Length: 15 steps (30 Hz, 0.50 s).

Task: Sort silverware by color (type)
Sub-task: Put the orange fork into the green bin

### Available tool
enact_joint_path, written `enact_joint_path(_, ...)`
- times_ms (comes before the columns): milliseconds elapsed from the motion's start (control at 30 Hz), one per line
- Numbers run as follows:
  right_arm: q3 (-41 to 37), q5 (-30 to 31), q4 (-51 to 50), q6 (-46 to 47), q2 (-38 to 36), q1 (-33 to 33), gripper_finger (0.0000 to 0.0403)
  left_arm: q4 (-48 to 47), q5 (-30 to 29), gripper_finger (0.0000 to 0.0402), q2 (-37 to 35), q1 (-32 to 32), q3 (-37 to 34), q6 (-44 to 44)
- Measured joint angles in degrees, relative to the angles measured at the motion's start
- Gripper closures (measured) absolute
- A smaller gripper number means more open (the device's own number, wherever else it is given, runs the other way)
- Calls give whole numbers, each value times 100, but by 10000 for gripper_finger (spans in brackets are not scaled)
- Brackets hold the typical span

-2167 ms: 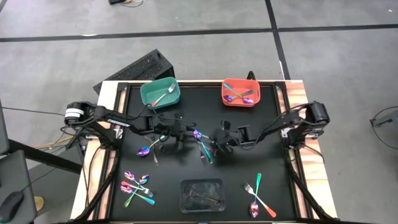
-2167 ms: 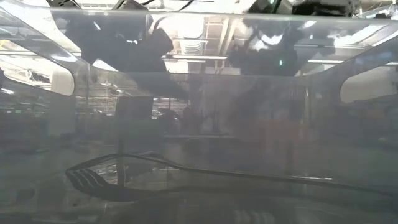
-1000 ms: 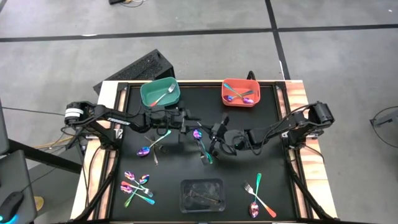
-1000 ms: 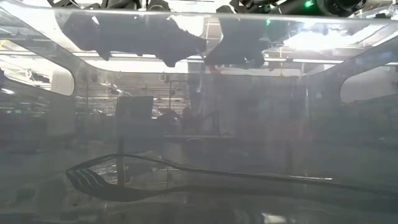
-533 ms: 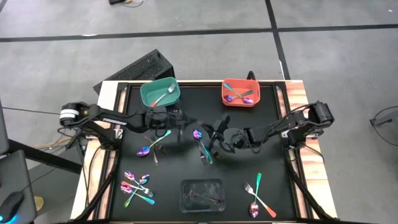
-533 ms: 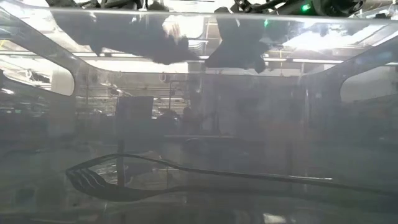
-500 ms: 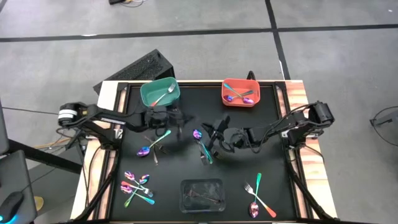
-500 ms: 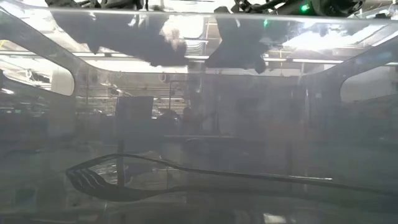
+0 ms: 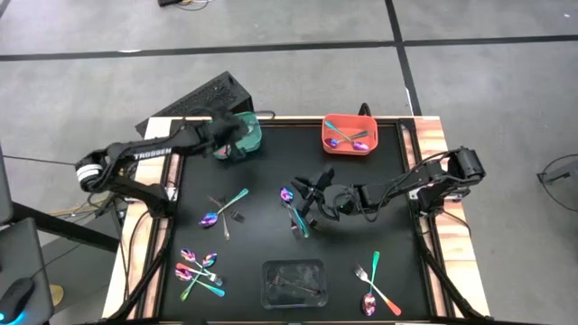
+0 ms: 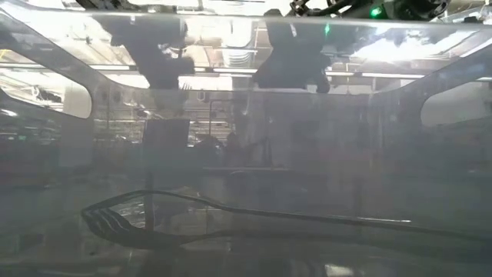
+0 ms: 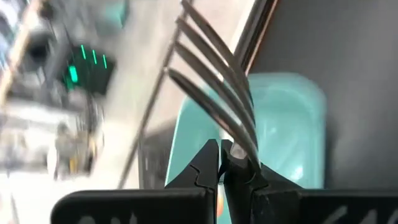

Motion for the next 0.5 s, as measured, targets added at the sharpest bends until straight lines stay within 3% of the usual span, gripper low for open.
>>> enact_joint_path(267, 0, -11, -171, 27, -2, 230, 285, -652, 114, 401, 267, 394, 340, -655)
enact_joint_path(500, 0, -4, -515, -3, -2, -148, 284, -668, 1152, 401, 233, 262, 346, -517)
